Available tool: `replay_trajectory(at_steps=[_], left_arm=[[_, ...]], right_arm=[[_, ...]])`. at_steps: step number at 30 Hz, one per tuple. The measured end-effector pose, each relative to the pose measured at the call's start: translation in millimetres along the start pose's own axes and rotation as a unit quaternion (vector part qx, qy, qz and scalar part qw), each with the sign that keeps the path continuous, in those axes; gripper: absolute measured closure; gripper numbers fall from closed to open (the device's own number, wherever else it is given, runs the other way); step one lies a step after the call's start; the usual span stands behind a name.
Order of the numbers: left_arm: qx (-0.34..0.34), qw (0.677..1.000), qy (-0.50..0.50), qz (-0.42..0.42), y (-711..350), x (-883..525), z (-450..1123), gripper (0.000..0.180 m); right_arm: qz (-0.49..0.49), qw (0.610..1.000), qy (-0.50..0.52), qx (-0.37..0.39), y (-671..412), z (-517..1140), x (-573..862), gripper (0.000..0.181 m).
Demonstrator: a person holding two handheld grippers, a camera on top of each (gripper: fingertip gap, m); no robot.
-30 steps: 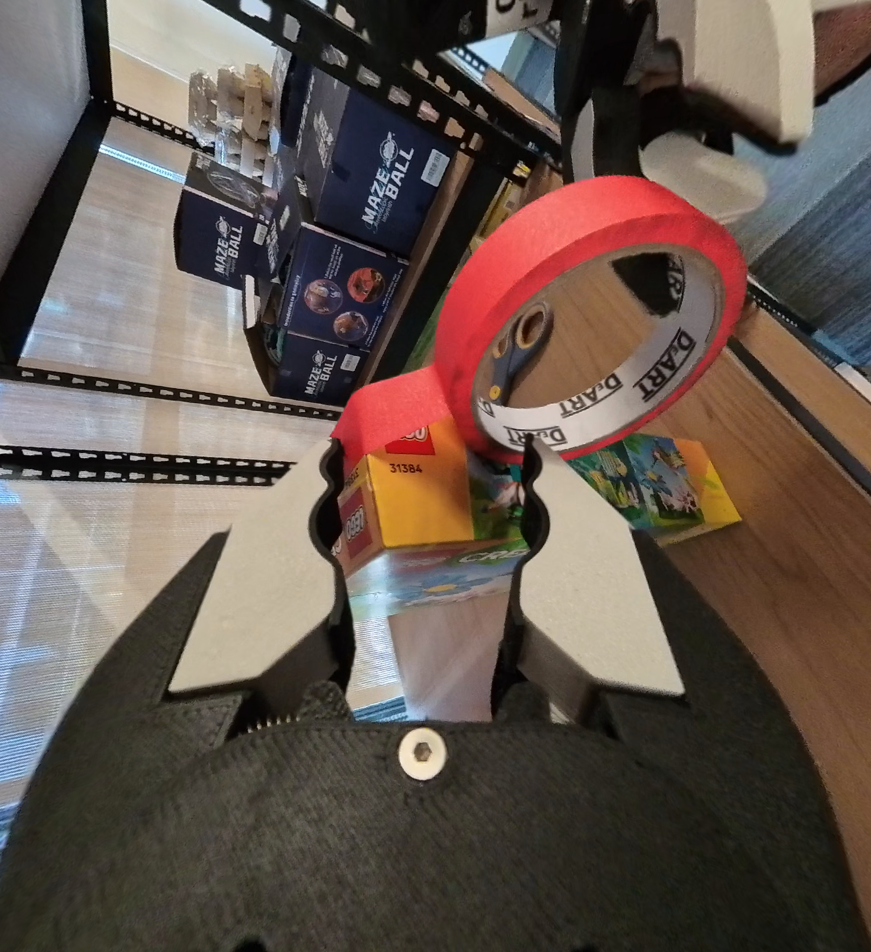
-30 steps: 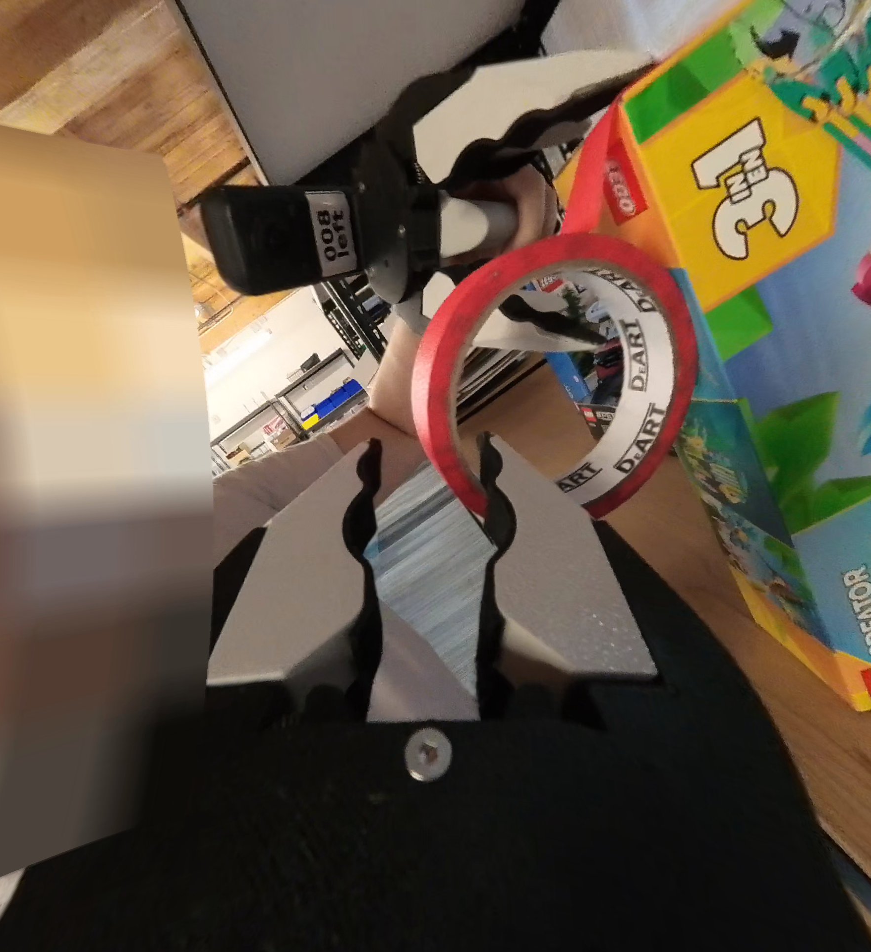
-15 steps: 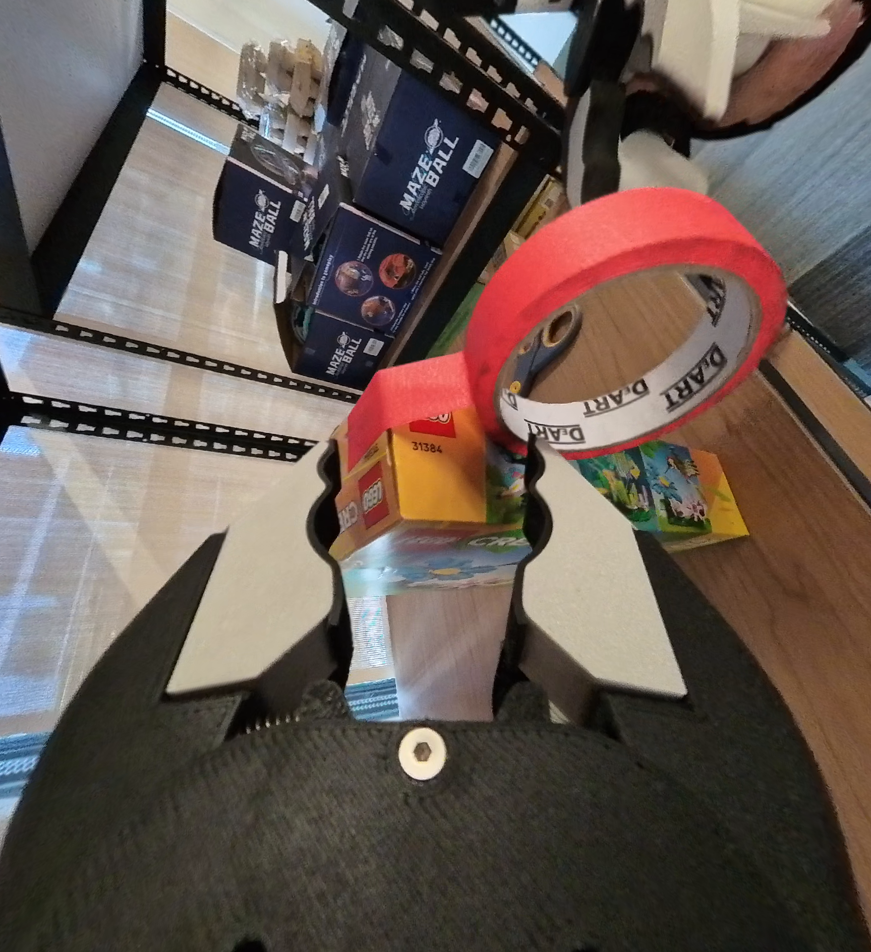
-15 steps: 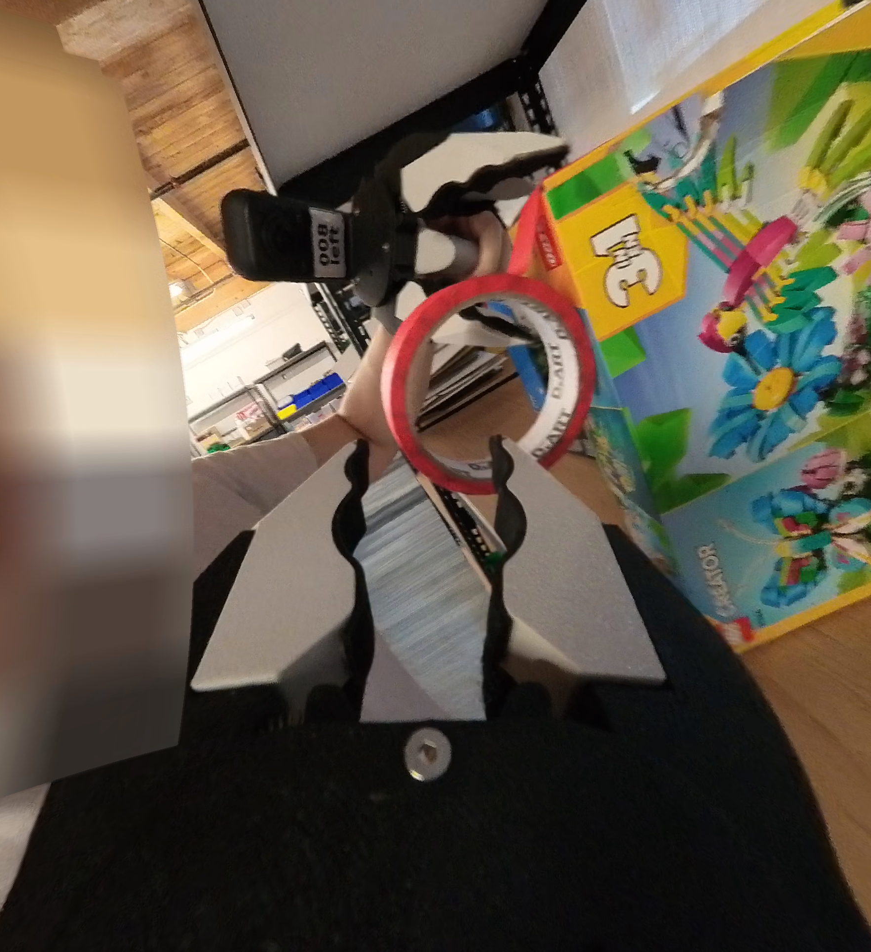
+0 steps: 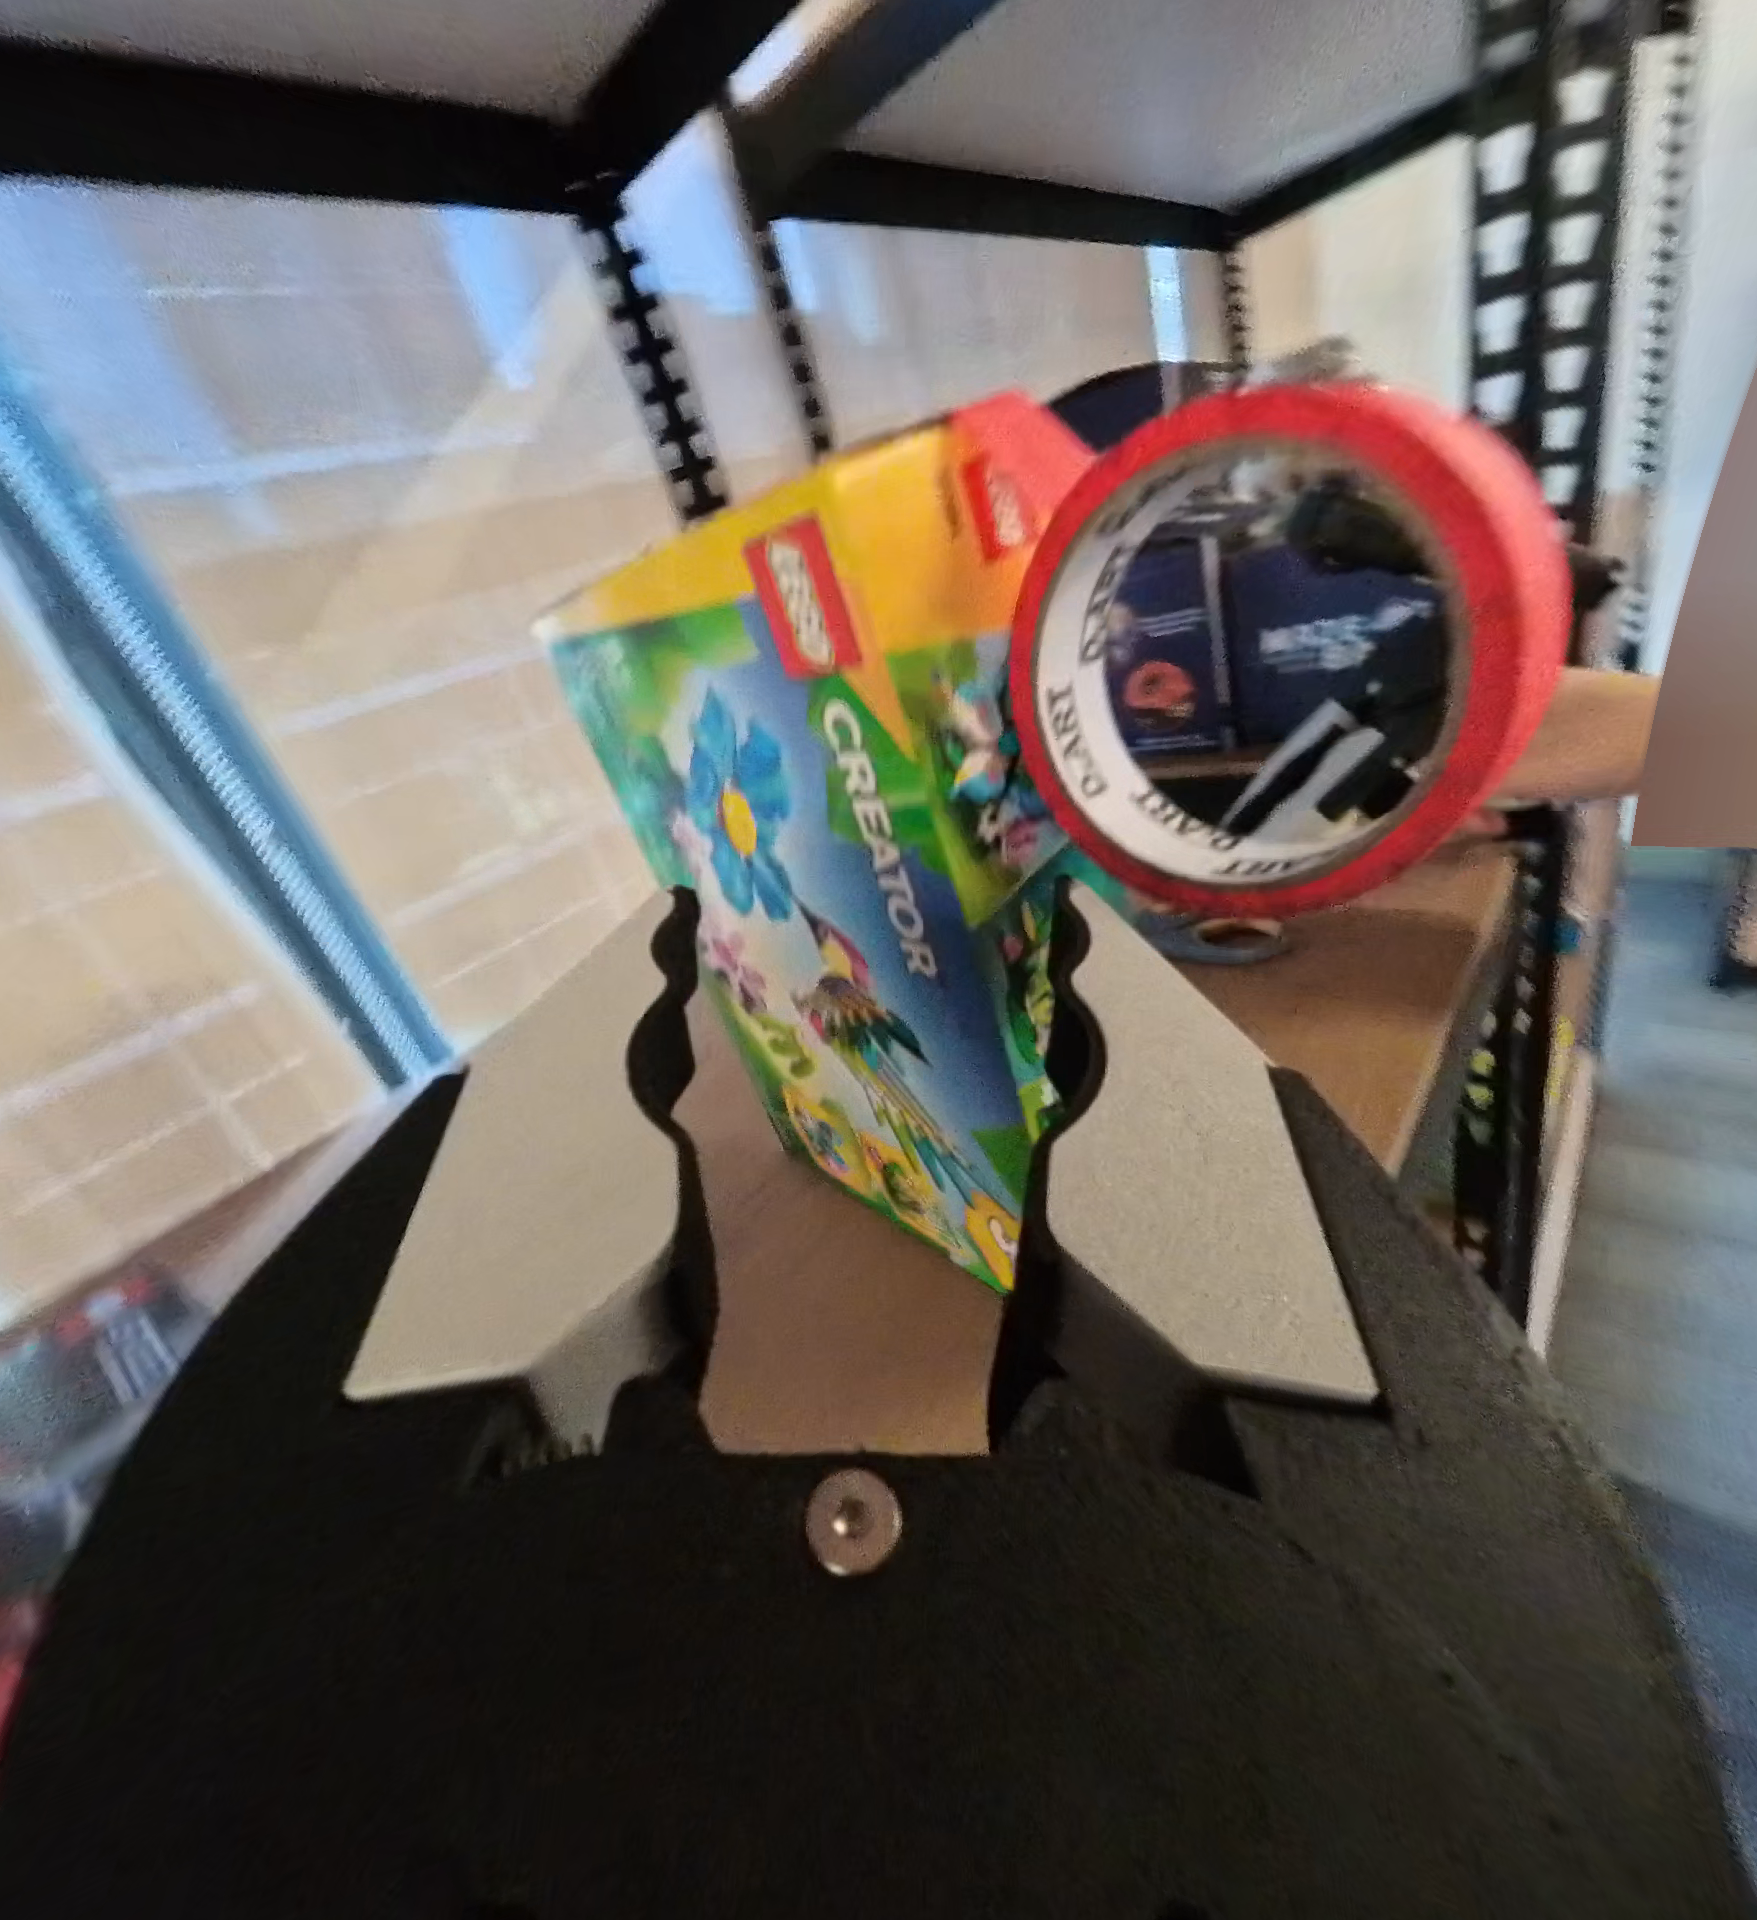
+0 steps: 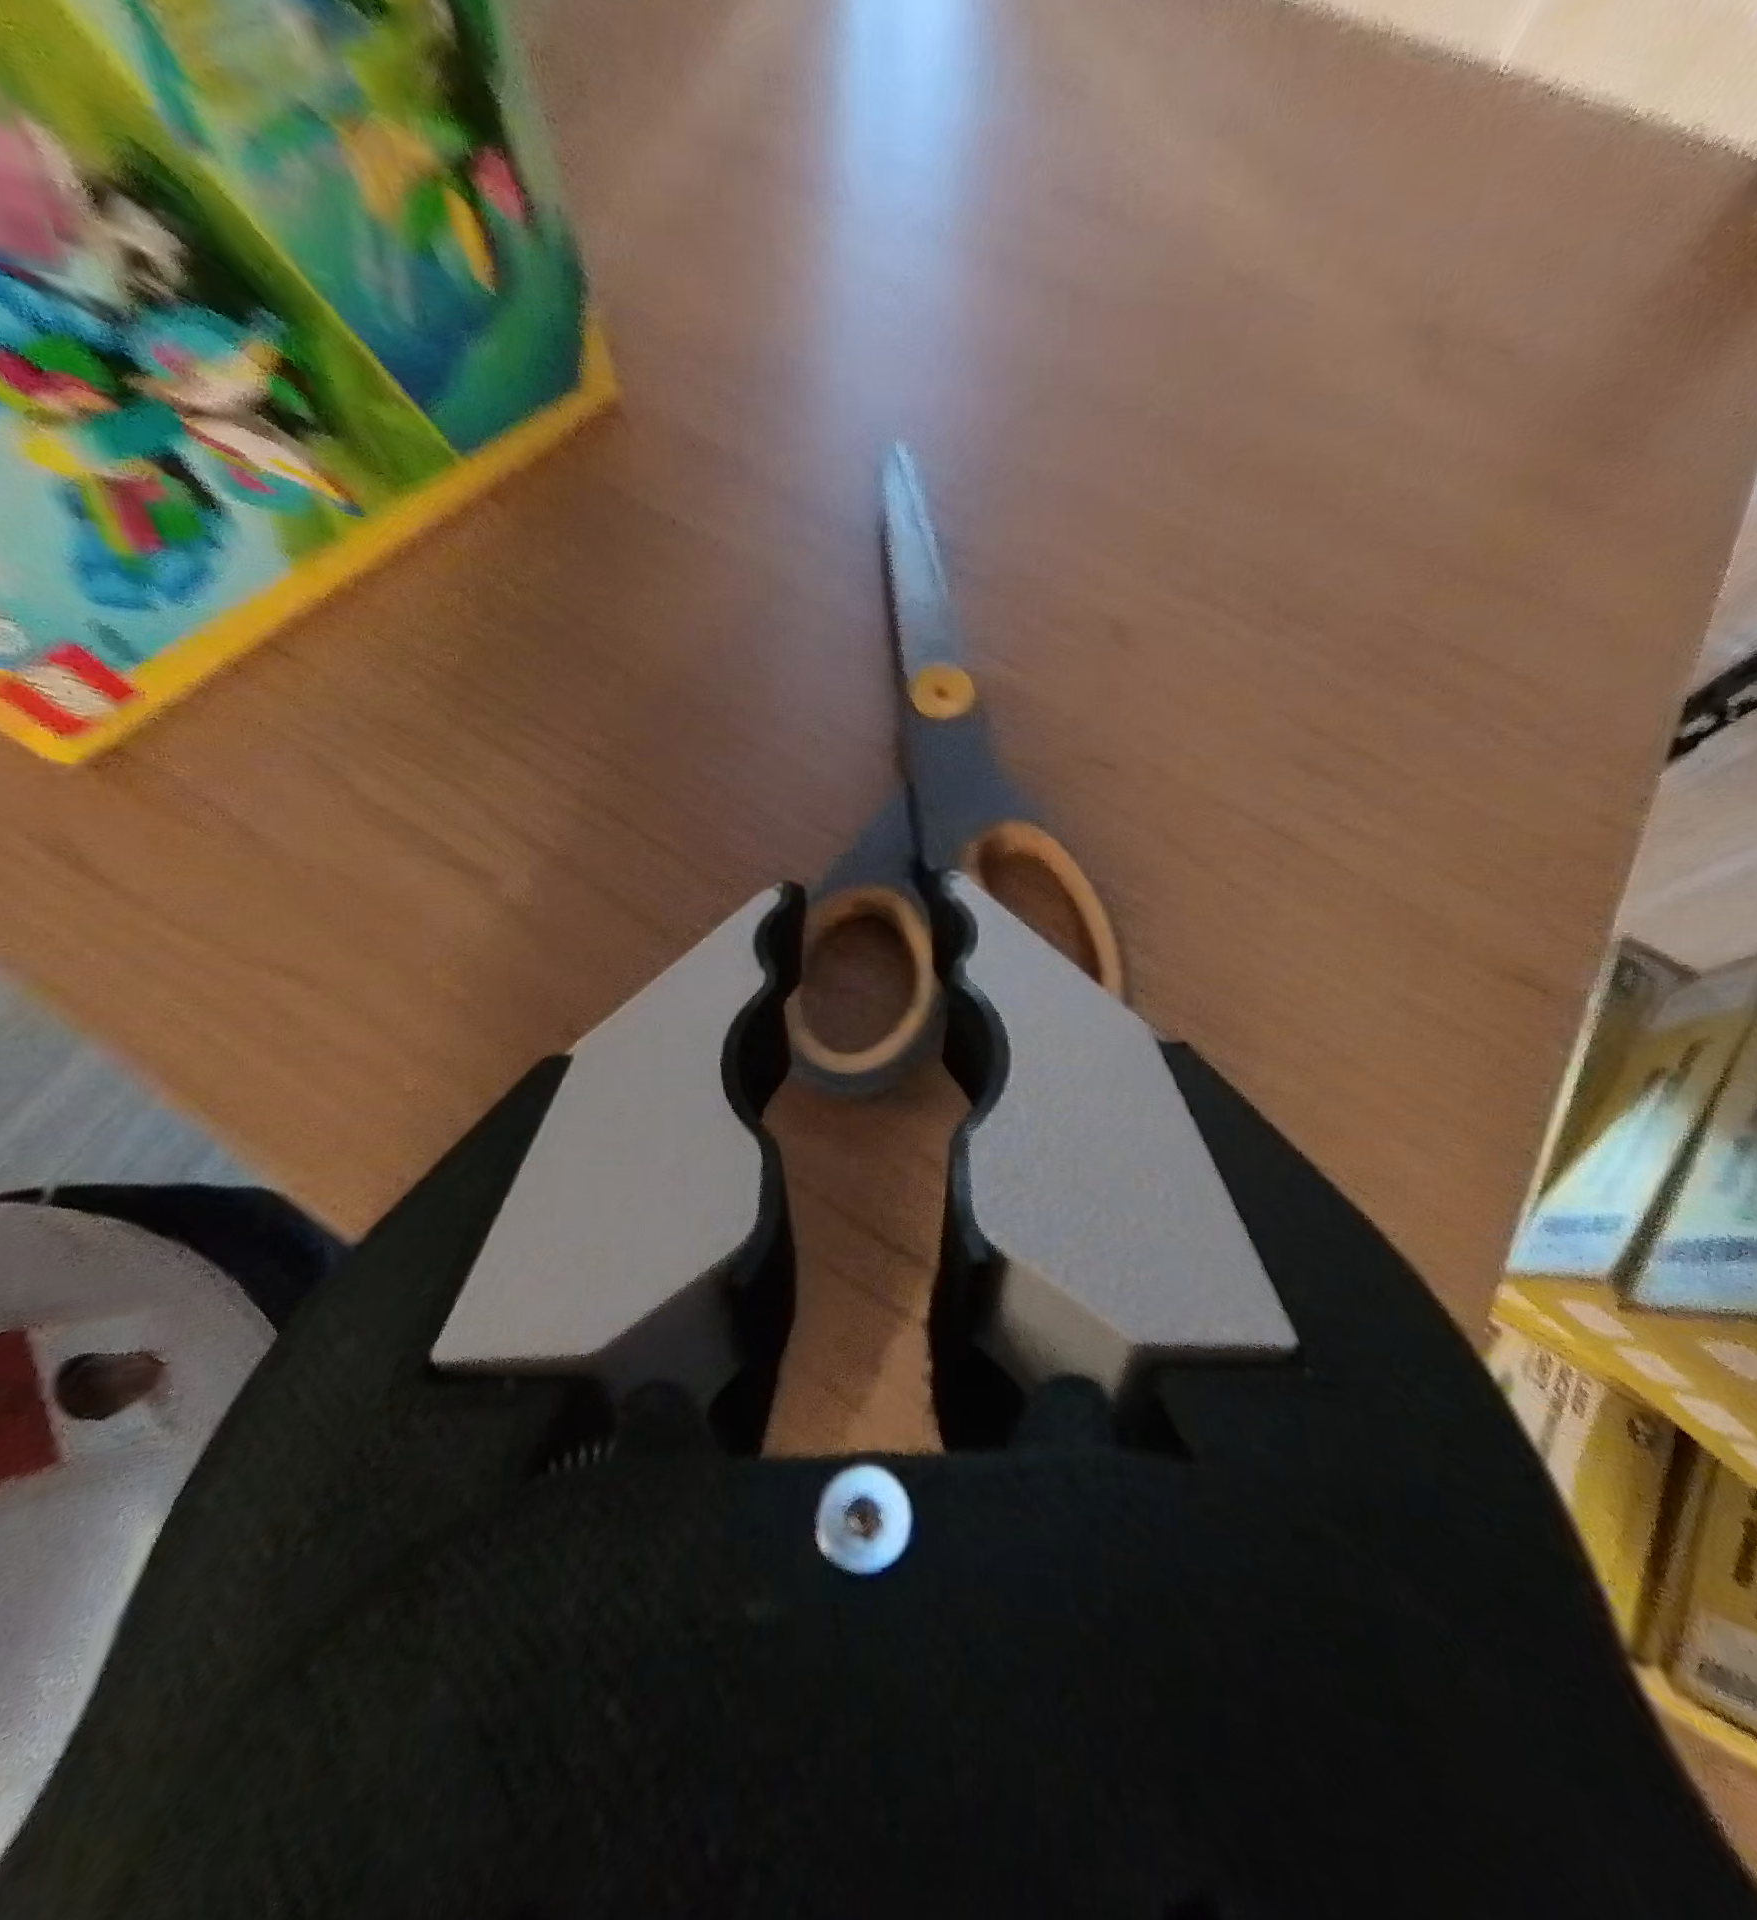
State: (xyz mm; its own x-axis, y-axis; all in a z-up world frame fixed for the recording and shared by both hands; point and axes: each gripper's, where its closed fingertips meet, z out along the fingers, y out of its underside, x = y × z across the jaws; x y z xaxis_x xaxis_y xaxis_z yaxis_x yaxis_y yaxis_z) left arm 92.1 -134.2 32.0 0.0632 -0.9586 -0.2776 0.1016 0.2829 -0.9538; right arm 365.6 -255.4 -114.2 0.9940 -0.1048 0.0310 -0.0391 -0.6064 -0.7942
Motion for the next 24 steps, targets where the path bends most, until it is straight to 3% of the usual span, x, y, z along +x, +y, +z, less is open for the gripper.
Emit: replay_trajectory(at_steps=[4,6,7,9,12,14,17,20,24], left_arm=[[-0.056,0.993,-0.091,-0.048,50.0,11.6,14.4,0.095],[-0.064,0.99,-0.115,-0.055,59.4,18.7,14.3,0.094],[-0.062,0.987,-0.136,-0.053,61.1,18.6,10.8,0.096],[-0.045,0.981,-0.184,-0.048,61.8,17.7,-2.1,0.106],[-0.034,0.973,-0.226,-0.044,72.6,35.8,-25.5,0.127],[-0.076,0.971,-0.228,-0.015,94.0,63.7,-35.3,0.141],[-0.163,0.972,-0.169,-0.018,134.0,119.1,-33.7,0.15],[-0.184,0.968,-0.035,-0.166,153.9,179.6,-12.0,0.149],[-0.126,0.944,0.103,-0.287,134.1,223.6,31.4,0.145]], right_arm=[[0.035,0.999,-0.02,-0.034,17.3,19.3,16.1,0.158],[0.039,0.997,-0.028,-0.054,27.7,24.7,17.4,0.143],[0.032,0.996,-0.025,-0.075,35.9,27.8,18.9,0.135],[0.012,0.998,-0.028,-0.06,33.7,28.9,17.6,0.156],[0.022,0.997,-0.035,-0.061,36.1,23.7,11.6,0.158],[0.022,0.999,-0.023,-0.044,36.4,14.1,2.9,0.159],[-0.019,1.0,0.009,0.002,32.5,-8.1,-16.8,0.159],[-0.075,0.994,0.053,0.058,28.8,-31.4,-36.5,0.16],[-0.115,0.982,0.057,0.137,31.3,-65.0,-75.8,0.16]])
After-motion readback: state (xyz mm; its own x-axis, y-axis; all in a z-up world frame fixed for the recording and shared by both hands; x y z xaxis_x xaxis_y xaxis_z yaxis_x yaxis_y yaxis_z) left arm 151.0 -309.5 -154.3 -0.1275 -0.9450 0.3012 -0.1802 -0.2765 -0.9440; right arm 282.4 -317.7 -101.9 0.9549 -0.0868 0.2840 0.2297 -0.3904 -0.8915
